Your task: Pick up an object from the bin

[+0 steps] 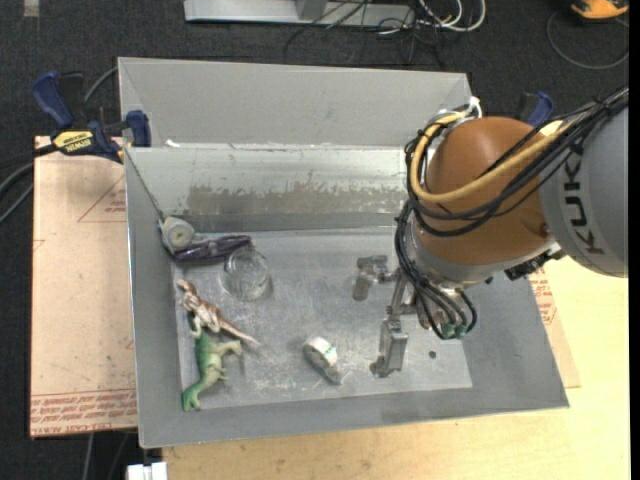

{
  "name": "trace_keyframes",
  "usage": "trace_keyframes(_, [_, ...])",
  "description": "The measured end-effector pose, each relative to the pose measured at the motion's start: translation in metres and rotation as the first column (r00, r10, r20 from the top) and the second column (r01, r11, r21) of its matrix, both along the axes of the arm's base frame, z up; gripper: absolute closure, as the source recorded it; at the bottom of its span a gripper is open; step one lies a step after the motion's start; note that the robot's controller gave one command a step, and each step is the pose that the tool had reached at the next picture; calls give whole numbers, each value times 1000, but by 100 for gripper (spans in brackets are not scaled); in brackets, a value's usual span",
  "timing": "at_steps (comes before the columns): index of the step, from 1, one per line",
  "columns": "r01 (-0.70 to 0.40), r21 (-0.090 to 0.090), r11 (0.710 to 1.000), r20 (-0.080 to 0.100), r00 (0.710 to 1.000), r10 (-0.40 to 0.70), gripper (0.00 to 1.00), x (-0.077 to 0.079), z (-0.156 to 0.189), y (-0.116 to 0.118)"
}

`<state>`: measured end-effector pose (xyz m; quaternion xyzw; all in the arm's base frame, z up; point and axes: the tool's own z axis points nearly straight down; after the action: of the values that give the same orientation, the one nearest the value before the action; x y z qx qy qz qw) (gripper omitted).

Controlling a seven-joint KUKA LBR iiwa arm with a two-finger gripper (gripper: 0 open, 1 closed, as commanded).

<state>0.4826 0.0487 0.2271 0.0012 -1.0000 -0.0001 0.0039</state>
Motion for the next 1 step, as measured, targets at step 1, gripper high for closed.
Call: trace_keyframes(1, [3,1,1000,8,1000,-3,0,2,4,0])
